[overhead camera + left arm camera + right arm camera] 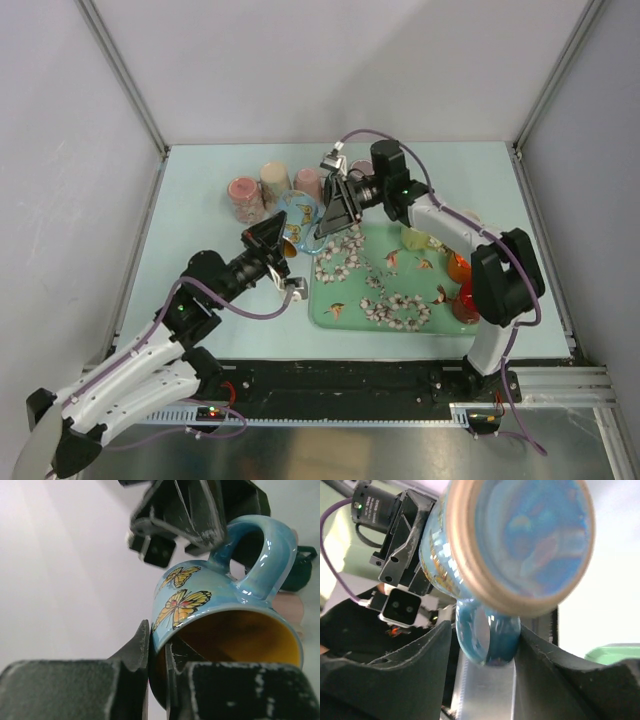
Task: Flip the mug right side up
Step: Turn over the cup at the center of the board.
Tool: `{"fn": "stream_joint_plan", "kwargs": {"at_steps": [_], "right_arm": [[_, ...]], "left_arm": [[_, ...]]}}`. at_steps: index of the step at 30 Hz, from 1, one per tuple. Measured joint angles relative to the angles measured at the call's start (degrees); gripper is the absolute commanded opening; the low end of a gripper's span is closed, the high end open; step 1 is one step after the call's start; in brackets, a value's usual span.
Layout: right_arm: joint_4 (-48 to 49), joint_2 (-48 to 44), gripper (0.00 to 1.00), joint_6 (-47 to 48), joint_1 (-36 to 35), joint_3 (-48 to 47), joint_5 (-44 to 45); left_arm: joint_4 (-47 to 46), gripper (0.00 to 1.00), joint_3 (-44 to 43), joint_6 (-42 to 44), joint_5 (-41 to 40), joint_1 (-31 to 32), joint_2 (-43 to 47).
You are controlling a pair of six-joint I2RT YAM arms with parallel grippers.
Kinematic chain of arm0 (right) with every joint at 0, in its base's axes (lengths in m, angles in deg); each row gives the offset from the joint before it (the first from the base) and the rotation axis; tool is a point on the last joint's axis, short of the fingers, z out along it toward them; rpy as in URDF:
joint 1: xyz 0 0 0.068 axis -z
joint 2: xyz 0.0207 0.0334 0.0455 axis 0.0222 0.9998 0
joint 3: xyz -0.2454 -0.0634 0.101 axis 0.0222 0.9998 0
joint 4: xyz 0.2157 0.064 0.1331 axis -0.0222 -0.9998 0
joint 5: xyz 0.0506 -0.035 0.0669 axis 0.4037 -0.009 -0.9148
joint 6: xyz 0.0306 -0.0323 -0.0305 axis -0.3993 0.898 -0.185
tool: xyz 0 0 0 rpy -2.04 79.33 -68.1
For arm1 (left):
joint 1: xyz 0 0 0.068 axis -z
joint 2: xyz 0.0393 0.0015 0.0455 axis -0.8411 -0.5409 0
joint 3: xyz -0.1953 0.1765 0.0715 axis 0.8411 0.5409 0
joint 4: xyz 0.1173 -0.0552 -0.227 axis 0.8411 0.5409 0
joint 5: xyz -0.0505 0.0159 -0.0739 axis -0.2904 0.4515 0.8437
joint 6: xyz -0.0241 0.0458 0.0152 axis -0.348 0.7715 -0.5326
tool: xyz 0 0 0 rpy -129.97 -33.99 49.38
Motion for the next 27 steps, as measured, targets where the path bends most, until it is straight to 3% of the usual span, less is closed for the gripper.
{"fn": "stream_joint_plan", "kwargs": {"at_steps": [4, 11, 16, 20, 23, 27], "right_arm": [[-8.3, -2.8, 0.66, 9.2, 3.3, -0.3, 5.8], [-22.8, -12.7, 0.68, 32.3, 9.2, -2.0, 23.1], [-23.5, -29.7, 0.69, 52.2, 4.2, 11.1, 34.4], [-25.4, -42.1, 0.65, 69.7, -4.7, 21.4, 40.4], [-27.1, -44.5, 0.60, 77.5, -9.8, 24.6, 44.0], [-27.6, -43.9, 0.63, 82.6, -14.4, 27.6, 49.3]], "left_arm": [[5.0, 0.00, -1.6, -2.6, -3.5, 0.2, -0.1], [29.2, 0.00, -11.1, -16.5, -11.9, 0.1, -6.6], [45.0, 0.00, -18.7, -31.8, -12.0, 0.1, -14.7], [51.7, 0.02, -21.6, -42.3, -10.0, 0.1, -18.9], [55.1, 0.00, -23.3, -48.2, -8.7, 0.1, -21.3], [59.8, 0.00, -28.3, -54.4, -7.9, 0.1, -26.4]]}}
